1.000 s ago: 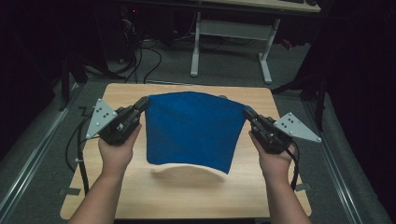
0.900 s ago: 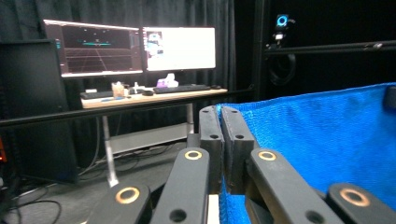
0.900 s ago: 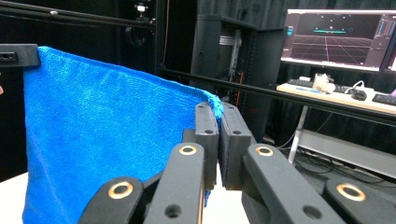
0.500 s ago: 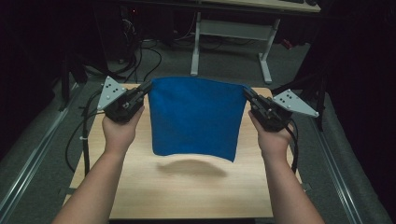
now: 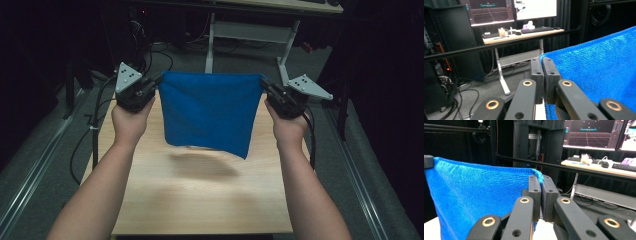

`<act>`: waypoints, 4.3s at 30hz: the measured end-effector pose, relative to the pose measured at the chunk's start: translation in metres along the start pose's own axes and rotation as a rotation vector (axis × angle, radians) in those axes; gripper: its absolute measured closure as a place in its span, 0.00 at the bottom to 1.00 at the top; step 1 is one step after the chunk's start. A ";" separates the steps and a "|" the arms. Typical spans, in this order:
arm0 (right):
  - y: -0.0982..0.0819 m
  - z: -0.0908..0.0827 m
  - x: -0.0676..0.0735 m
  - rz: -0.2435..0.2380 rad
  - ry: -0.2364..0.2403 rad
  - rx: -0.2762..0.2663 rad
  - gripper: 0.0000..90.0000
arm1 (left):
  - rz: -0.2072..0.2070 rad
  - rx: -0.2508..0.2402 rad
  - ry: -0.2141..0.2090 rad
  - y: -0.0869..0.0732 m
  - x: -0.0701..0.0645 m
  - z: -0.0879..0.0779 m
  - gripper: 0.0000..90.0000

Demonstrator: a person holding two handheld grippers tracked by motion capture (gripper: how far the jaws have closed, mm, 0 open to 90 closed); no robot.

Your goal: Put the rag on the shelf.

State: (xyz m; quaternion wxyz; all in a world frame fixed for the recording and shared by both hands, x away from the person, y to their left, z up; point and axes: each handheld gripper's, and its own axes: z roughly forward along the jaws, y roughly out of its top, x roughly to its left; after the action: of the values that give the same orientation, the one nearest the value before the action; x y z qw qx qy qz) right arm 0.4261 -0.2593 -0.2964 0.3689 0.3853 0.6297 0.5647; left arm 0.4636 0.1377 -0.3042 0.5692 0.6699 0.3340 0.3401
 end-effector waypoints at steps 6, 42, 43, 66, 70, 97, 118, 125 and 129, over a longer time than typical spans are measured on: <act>0.003 0.016 -0.009 0.025 -0.014 0.010 0.98 | -0.005 -0.003 0.021 0.001 0.003 0.015 0.99; -0.107 0.088 -0.024 -0.020 -0.044 0.379 0.98 | -0.120 0.365 -0.054 -0.125 0.017 0.077 0.98; -0.111 0.088 -0.023 -0.016 -0.042 0.388 0.98 | -0.125 0.373 -0.066 -0.131 0.015 0.077 0.98; -0.161 0.089 -0.003 0.041 0.040 0.446 0.98 | -0.176 0.397 -0.141 -0.176 -0.002 0.079 0.98; -0.165 0.090 -0.003 0.039 0.037 0.462 0.98 | -0.184 0.428 -0.143 -0.183 -0.002 0.081 0.98; -0.179 0.087 -0.010 0.067 0.016 0.488 0.89 | -0.212 0.434 -0.137 -0.192 -0.002 0.076 0.90; -0.154 0.072 -0.025 0.078 -0.055 0.422 0.61 | -0.216 0.375 -0.024 -0.170 0.020 0.057 0.68; -0.146 0.065 -0.032 0.081 -0.074 0.406 0.58 | -0.212 0.366 -0.002 -0.164 0.028 0.048 0.67; -0.142 0.060 -0.032 0.068 -0.081 0.404 0.56 | -0.200 0.371 -0.006 -0.161 0.029 0.044 0.65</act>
State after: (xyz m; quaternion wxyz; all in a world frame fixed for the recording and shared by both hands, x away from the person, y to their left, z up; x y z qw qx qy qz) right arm 0.4841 -0.2721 -0.4426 0.2896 0.4950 0.7015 0.4231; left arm 0.5064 0.1595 -0.4666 0.4681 0.7277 0.4541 0.2127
